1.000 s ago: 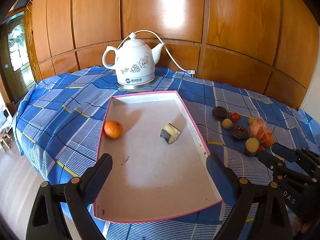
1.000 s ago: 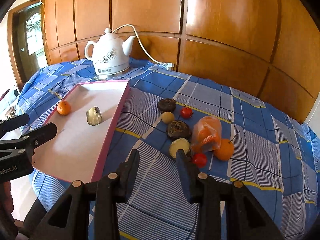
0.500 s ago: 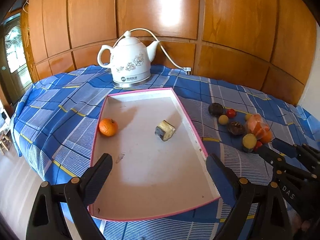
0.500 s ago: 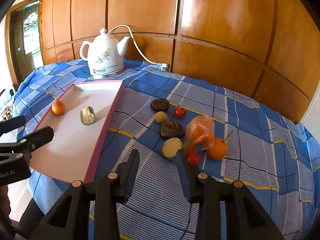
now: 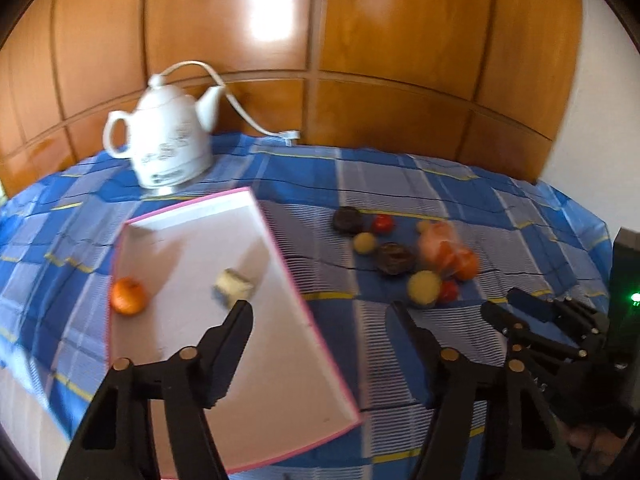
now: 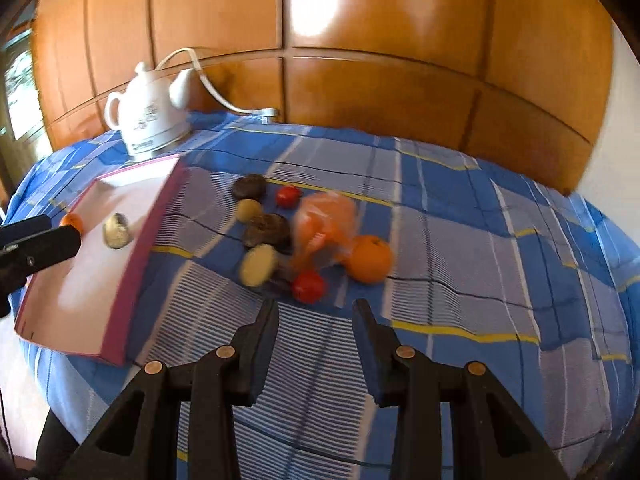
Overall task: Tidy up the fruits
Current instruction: 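Reach the left gripper to the round sugarcane piece and grasp it, then carry sugarcane piece to tray with left gripper while right gripper grasps orange bag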
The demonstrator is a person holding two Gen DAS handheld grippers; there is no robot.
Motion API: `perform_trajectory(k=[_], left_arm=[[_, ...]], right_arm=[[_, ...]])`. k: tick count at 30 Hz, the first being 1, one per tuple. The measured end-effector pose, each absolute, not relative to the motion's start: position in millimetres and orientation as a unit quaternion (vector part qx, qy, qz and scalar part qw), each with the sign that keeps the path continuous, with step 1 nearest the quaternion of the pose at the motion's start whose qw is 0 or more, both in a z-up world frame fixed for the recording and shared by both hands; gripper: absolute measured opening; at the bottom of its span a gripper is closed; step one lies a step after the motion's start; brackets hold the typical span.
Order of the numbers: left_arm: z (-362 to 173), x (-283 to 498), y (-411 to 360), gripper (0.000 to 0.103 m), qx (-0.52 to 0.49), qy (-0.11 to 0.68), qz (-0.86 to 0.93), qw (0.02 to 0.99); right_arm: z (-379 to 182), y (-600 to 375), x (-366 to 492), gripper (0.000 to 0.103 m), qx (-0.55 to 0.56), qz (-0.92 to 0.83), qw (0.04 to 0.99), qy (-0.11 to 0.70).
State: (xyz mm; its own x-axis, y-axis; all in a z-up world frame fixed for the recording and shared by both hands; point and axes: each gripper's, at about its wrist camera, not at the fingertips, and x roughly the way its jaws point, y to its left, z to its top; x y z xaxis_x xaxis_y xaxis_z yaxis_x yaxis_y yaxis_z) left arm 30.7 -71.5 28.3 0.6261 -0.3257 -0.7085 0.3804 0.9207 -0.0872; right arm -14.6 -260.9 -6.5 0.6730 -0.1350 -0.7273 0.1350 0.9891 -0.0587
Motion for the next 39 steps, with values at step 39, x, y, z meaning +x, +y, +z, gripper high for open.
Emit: perform_trajectory(k=[39], left_arm=[[-51.3, 19.9, -168.0, 0.035, 0.085, 0.44, -0.312, 0.837]], right_arm=[[-34.4, -338.4, -26.1, 0.038, 0.124, -0.103, 0.891, 0.425]])
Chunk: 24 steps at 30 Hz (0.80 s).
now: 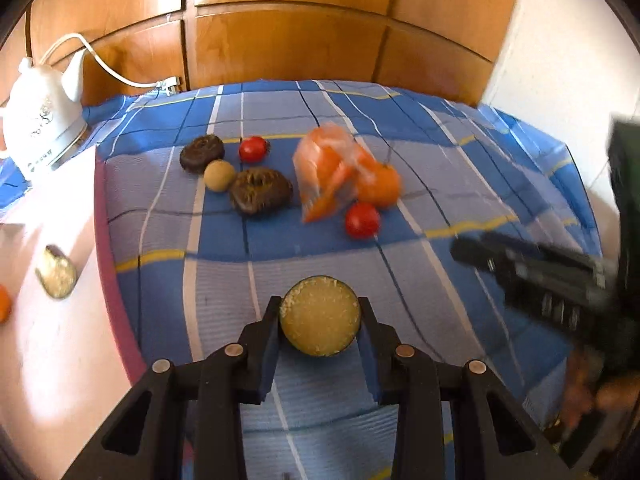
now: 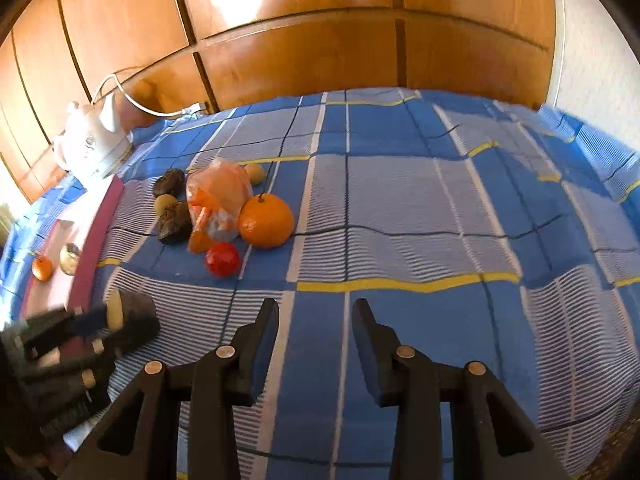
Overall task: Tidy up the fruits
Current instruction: 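Carry sugarcane piece to tray with left gripper while right gripper grasps orange bag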
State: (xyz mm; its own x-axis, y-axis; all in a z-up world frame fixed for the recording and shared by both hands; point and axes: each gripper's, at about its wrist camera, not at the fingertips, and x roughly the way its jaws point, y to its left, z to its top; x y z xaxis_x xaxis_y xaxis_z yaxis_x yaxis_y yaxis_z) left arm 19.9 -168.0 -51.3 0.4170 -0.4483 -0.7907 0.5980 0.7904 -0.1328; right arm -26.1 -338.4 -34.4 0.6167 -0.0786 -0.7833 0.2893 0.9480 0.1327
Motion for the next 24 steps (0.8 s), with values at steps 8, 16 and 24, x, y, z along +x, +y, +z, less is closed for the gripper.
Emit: perform_trajectory(k=[8, 16, 24], left_arm=[[-59.5, 10.5, -162.6, 0.035, 0.079, 0.434, -0.318, 0.839], [-48.4, 2.9, -152.2, 0.035, 0.071, 0.412, -0.325, 0.848], [-25.9, -2.2, -131.8, 0.035, 0.049, 0.387, -0.328, 0.86]], right_arm=[[-23.4, -329.3, -15.8, 0.037, 0.144, -0.057, 0.893, 0.423], [-3.7, -314.1, 7.6, 0.036, 0.119, -0.005, 0.903, 0.413], [4.8, -306.3, 63.6, 0.061, 0.054, 0.02, 0.906, 0.419]])
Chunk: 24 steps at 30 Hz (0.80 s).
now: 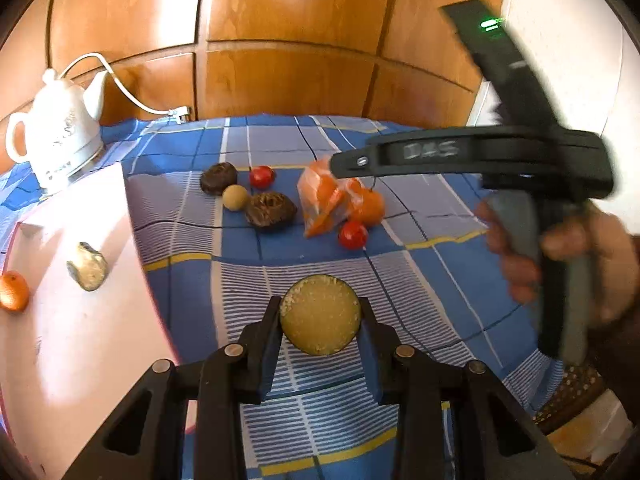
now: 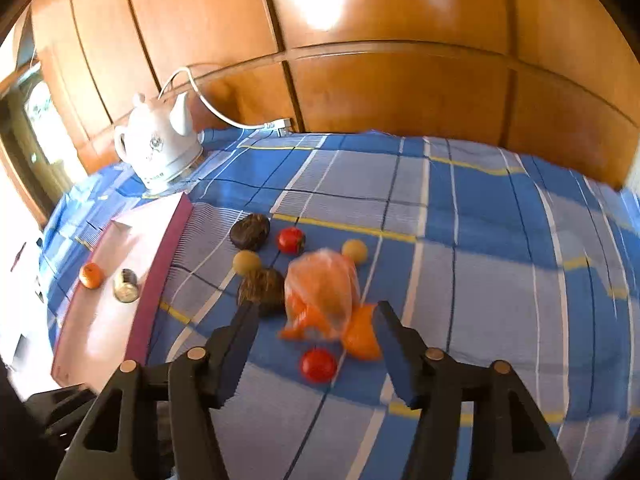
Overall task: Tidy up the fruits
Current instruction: 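Carry sugarcane piece to tray with left gripper while right gripper grasps orange bag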
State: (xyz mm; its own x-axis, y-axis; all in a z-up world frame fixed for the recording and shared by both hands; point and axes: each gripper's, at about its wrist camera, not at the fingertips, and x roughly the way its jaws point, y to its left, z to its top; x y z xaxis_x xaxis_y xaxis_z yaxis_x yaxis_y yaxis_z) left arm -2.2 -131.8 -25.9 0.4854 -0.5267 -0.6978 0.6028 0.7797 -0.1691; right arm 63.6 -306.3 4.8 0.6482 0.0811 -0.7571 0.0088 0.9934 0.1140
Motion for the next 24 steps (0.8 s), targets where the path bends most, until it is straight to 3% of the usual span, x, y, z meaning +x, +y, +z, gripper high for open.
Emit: perform_trajectory(k=[2, 8, 9, 10, 11, 24], left_arm=[[-21.4, -2.9, -124.8, 0.035, 0.04, 0.384, -0.326, 0.863], [-12.5, 1.3, -104.7, 0.035, 0.014, 0.378, -0.313, 0.871], [-11.5, 2.5, -101.4, 0.035, 0.009, 0.378, -0.31, 0.872], [-10.6, 3.6, -98.1, 0.035, 0.004, 0.378, -0.307, 0.874], [-9.9, 4.5, -95.8, 0.035, 0.001, 0.377, -0.304, 0.875], [-0.9, 27.7, -47.3, 0.035, -0.047, 0.386, -0.23, 0.892]], right_arm=[[0.0, -303.3, 77.2, 0.067, 0.031, 0.025, 0.901, 0.432], [-29.2, -291.0, 108.8, 0.067, -0.022, 0.036, 0.876, 0.481], [-33.9, -288.3, 111.5, 0.066, -0.03, 0.037, 0.872, 0.487], [-36.4, -287.0, 111.7, 0.054, -0.042, 0.029, 0.872, 0.487], [-37.5, -286.3, 112.0, 0.051, -0.048, 0.024, 0.873, 0.484], [14.6, -294.4, 78.4, 0.048, 0.034, 0.048, 0.911, 0.408]])
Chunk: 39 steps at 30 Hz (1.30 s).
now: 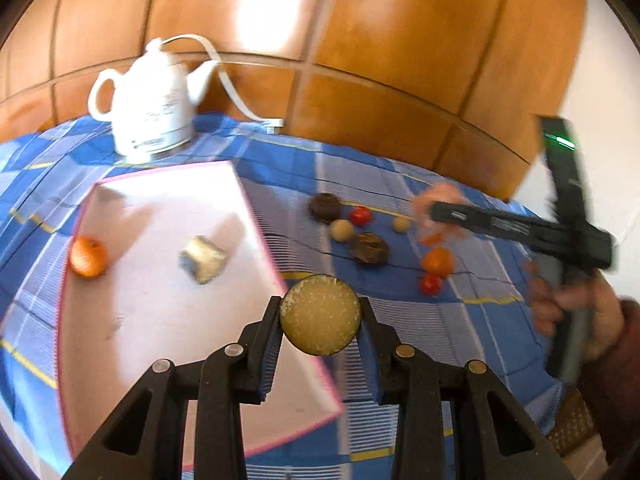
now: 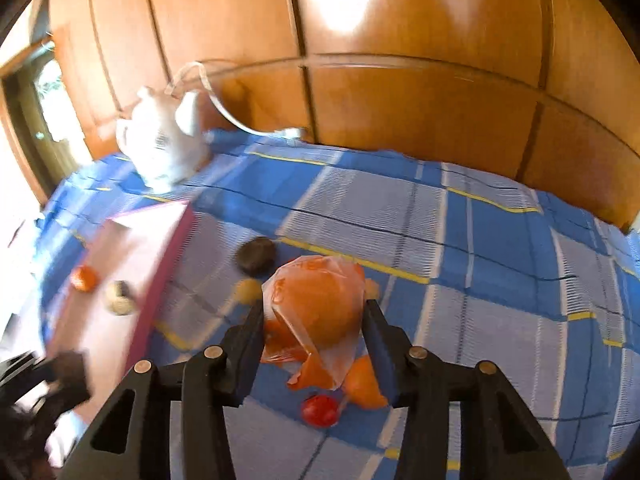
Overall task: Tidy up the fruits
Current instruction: 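Carry sugarcane piece to tray with left gripper while right gripper grasps orange bag, then release the sugarcane piece in the tray and withdraw the left gripper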
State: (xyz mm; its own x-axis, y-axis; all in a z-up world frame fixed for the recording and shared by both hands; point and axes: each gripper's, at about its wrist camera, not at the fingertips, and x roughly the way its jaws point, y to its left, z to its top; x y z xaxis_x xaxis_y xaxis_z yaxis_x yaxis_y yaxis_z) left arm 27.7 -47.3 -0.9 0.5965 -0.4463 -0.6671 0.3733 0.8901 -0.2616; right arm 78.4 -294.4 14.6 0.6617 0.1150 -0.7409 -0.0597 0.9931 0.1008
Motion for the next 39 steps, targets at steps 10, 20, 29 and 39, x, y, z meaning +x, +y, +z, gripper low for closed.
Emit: perform_trajectory(k=[10, 20, 29, 39], left_arm=[[-8.5, 56.5, 31.9, 0.035, -0.111, 0.41, -0.135, 0.895], [-0.9, 106.5, 60.9, 0.035, -0.136, 0.41, -0.106, 0.896], [-22.2, 166.0, 46.4, 0.036, -0.111, 0.438, -0.088, 0.888], [-27.6, 160.6, 47.6, 0.05, -0.087, 0.422, -0.039, 0.902]], right_arm=[[-16.2, -250.6, 20.0, 0.048, 0.064, 0.149, 0.873, 0.46], [-38.0, -247.0, 14.4, 0.048, 0.083, 0.133, 0.867, 0.473], [-39.3, -247.0, 15.3, 0.048, 0.083, 0.132, 0.867, 0.472], [-40.1, -246.0, 16.0, 0.048, 0.076, 0.13, 0.869, 0.471]])
